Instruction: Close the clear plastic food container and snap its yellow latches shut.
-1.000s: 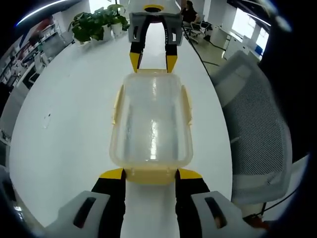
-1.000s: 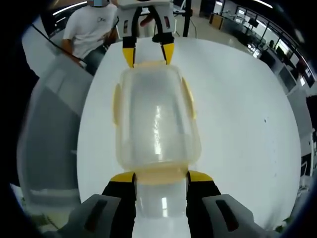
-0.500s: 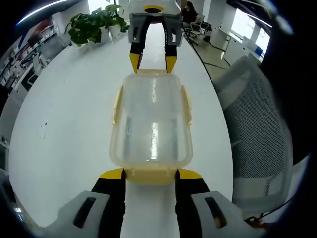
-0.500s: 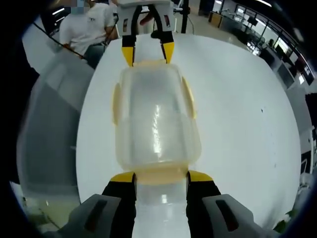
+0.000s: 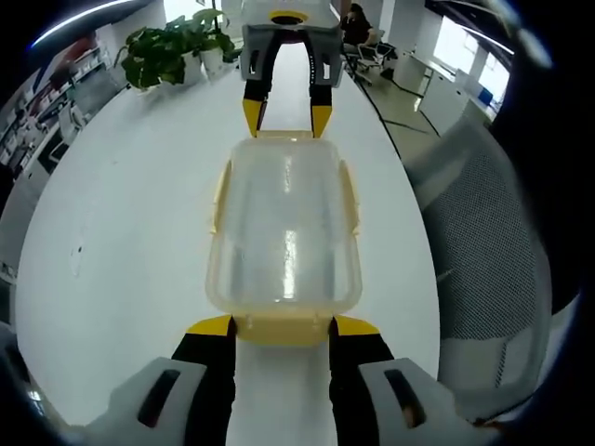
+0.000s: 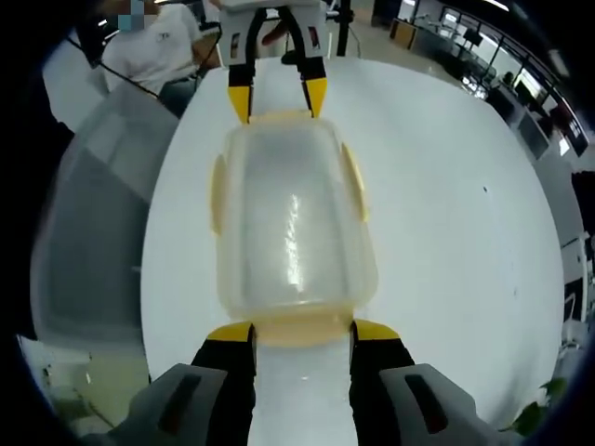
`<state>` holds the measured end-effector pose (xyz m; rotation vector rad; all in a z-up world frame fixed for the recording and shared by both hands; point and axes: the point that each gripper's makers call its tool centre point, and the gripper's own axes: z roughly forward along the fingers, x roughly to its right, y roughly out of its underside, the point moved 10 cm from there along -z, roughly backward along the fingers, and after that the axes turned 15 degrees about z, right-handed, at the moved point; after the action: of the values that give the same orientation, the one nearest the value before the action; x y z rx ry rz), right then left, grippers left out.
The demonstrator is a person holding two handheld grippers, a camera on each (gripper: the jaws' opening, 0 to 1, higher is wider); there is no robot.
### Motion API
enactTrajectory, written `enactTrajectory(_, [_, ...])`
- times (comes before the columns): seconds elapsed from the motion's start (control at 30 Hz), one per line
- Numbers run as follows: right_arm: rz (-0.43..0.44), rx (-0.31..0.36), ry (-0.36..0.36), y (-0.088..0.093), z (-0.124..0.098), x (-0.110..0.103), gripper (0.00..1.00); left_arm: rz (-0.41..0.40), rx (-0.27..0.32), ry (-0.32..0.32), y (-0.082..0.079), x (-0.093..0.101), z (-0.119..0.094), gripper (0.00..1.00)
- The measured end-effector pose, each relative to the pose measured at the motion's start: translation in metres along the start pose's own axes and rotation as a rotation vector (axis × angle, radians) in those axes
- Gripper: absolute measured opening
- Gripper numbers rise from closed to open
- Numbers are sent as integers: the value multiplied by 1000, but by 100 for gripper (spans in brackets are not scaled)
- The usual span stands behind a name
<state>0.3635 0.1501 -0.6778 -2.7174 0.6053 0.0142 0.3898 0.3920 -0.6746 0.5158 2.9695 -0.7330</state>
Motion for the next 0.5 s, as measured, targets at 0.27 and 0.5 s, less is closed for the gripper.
enactTrajectory(0.27, [-4, -7, 1, 14, -3, 4, 38, -3, 3, 3, -14, -1, 7, 38])
enactTrajectory(0.5, [-11, -20, 1, 23, -7, 8, 38, -8, 1, 5, -23, -4, 15, 38])
